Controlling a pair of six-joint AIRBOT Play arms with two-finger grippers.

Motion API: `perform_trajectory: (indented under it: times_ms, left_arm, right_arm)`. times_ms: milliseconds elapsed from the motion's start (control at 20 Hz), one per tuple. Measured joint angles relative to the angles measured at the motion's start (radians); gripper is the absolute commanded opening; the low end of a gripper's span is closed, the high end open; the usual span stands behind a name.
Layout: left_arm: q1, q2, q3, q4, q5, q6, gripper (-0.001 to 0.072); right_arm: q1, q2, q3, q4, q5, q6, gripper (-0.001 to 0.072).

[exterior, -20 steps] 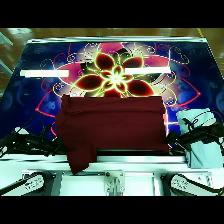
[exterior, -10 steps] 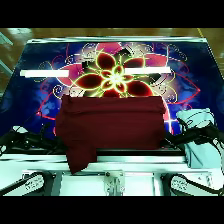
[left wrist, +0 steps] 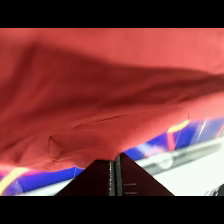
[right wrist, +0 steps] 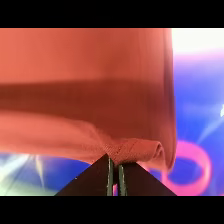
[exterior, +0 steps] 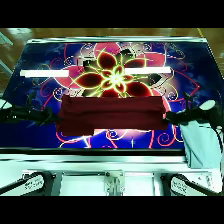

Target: Fold the shirts.

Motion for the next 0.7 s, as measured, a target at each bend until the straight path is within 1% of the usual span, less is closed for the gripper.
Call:
perform_trajectory:
  times_ms: [200,350,500,700]
  left_arm:
    - [-0.026,-0.144,0.159,-0.014,0.035,-0.034,0.0034]
    - [-0.031,-0.263,0.257,-0.061,0.064,-0.052,0.0034]
    - [-0.039,-0.36,0.343,-0.112,0.106,-0.056,0.0034]
    - [-0.064,-0.465,0.431,-0.139,0.139,-0.058,0.0039]
  right_arm:
    - [0.065,-0.106,0.149,-0.054,-0.107,0.075,0.0072]
    - [0.082,-0.191,0.241,-0.064,-0.161,0.105,0.0072]
    - [0.088,-0.249,0.296,-0.065,-0.222,0.132,0.0072]
    - [0.09,-0.307,0.32,-0.062,-0.268,0.16,0.0076]
